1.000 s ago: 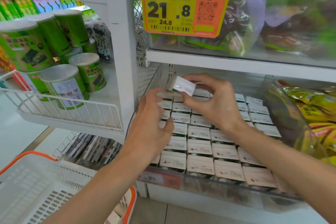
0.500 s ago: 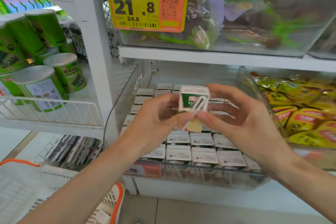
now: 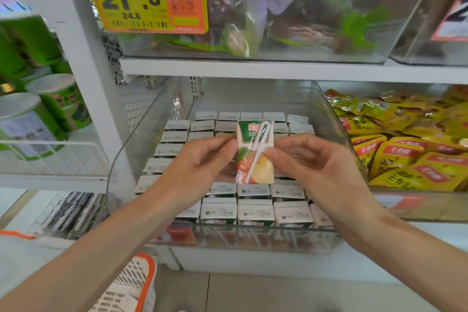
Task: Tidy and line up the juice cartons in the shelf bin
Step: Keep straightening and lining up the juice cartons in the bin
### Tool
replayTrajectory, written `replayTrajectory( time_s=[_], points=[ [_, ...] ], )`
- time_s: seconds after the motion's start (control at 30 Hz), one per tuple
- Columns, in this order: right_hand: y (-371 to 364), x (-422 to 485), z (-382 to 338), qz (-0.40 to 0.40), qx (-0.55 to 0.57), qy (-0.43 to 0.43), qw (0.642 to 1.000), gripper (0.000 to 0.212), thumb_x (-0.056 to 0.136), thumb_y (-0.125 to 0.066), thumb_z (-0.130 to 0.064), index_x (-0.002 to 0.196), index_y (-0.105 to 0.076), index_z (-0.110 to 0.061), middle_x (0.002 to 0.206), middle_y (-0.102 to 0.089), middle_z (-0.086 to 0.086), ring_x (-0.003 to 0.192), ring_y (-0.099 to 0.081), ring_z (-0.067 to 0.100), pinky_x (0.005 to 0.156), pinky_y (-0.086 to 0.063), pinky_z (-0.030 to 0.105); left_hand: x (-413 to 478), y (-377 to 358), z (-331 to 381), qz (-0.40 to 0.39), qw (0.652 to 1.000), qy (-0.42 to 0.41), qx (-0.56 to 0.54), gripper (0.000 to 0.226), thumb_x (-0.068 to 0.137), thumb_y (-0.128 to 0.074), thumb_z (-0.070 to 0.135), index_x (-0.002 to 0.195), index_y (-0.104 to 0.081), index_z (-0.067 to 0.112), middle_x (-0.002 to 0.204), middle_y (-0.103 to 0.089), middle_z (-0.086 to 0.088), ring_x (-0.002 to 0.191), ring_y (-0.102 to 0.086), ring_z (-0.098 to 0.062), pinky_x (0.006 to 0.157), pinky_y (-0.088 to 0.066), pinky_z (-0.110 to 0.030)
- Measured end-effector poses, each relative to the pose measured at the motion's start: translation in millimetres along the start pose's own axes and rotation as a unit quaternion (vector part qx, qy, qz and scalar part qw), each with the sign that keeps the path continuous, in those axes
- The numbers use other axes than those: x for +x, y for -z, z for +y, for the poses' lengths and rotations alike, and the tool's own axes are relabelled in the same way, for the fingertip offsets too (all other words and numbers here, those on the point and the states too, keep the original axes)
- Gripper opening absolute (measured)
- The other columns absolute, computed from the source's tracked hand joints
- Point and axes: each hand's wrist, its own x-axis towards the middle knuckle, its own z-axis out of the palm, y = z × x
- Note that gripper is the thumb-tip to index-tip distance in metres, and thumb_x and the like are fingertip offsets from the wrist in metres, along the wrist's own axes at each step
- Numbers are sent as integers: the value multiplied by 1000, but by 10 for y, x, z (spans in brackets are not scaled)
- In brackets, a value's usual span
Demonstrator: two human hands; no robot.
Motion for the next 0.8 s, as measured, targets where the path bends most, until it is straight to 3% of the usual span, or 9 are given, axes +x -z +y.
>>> replayTrajectory(
  time_s=[0.3, 0.47, 0.67, 0.8],
  points=[
    [-22, 51, 48, 2, 22, -27, 999, 17, 86, -83, -16, 99, -79, -6, 99, -83, -1, 90, -81, 17, 78, -63, 23, 72, 0, -80, 7, 999, 36, -41, 39, 106, -49, 30, 142, -60, 23, 118, -79, 3, 107, -77, -18, 83, -62, -25],
    [-27, 102, 66, 1, 33, -18, 999, 13, 88, -82, -15, 97, -80, -6, 99, -83, 0, 93, -81, 16, 78, -62, 20, 104, 21, -121, -8, 998, 28, -63, 45, 99, -52, 33, 143, -59, 26, 121, -78, 0, 110, -76, -22, 85, -63, -31],
    [-39, 149, 70, -30, 8, -33, 999, 17, 94, -77, -30, 103, -82, -16, 107, -82, -1, 104, -78, 18, 102, -57, 38, 83, 27, -127, -42, 995, 32, -82, 47, 97, -64, 46, 142, -60, 34, 129, -74, 3, 120, -71, -19, 98, -58, -31],
    [-94, 109, 46, -83, -40, -10, 996, 36, 86, -79, -48, 115, -80, -28, 112, -80, -4, 106, -74, 11, 90, -54, 23, 58, -30, -83, -57, 997, 20, -56, 36, 91, -70, 49, 127, -70, 44, 127, -74, 14, 120, -69, -4, 88, -58, -18]
  ],
)
